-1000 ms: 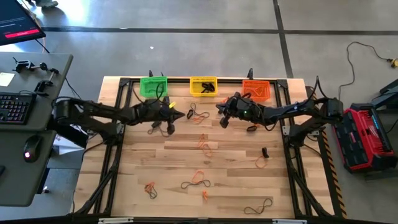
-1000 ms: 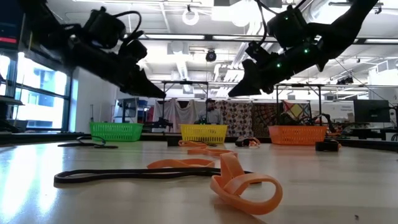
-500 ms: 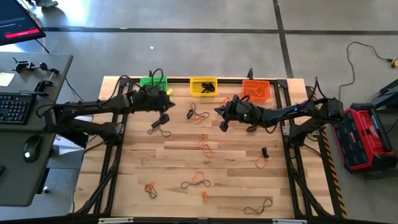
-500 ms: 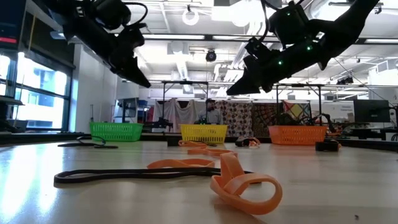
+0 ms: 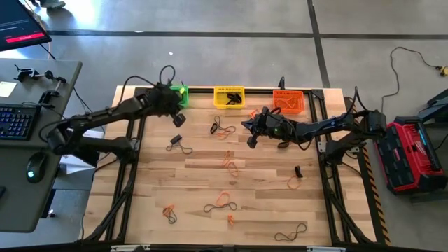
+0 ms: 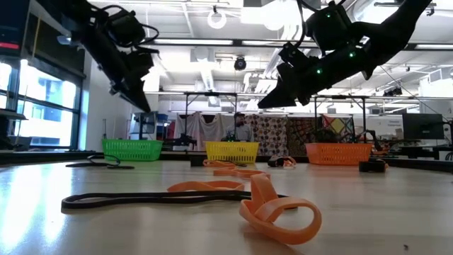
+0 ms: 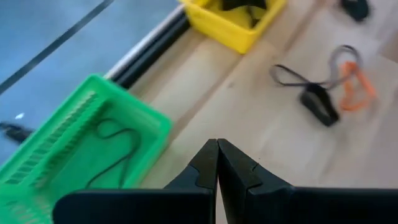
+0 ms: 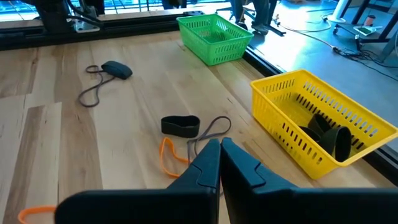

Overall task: Sort rubber bands into baskets
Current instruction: Put the purple rubber band into the green bin

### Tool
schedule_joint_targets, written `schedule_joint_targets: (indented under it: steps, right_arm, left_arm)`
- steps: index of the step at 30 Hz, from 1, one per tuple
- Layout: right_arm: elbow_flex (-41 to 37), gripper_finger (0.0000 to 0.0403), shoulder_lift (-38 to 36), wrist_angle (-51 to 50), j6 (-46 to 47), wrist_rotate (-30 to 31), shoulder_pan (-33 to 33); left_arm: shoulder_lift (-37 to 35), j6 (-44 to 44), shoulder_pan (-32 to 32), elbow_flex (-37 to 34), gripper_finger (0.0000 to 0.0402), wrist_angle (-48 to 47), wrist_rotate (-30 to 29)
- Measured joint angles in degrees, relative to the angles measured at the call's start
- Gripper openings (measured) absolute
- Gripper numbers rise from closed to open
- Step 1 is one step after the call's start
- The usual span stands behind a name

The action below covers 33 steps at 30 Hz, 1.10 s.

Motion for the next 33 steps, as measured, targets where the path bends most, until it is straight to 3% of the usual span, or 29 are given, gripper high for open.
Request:
schedule_joint_targets:
  steps: [5,12,16,24,30,33]
  right_arm:
    - [0.00,0.0000,0.00,0.00,0.00,0.00,0.02]
    - [0.00,0.0000,0.00,0.00,0.00,0.00,0.00]
    - [0.00,0.0000,0.00,0.00,0.02,0.00,0.00]
    - [0.00,0.0000,0.00,-0.02,0.01,0.02,0.00]
    - [0.00,0.0000,0.00,-0.02,0.02,0.02,0.00]
    - [0.00,0.0000,0.00,-0.12,0.02,0.00,0.00]
  left_arm:
    - [0.04,0.47,4.03,0.00,0.0000,-0.27,-0.15]
    - [0.04,3.77,2.91,0.00,0.0000,-5.07,10.30]
    - [0.04,5.49,-2.23,0.00,0.0000,-7.30,11.79]
    - [0.04,11.89,-18.68,0.00,0.0001,-8.51,11.94]
    - [1.08,12.00,-25.98,0.00,0.0019,-8.92,5.10]
    - [3.28,12.00,-27.32,0.00,0.0039,-8.90,4.41]
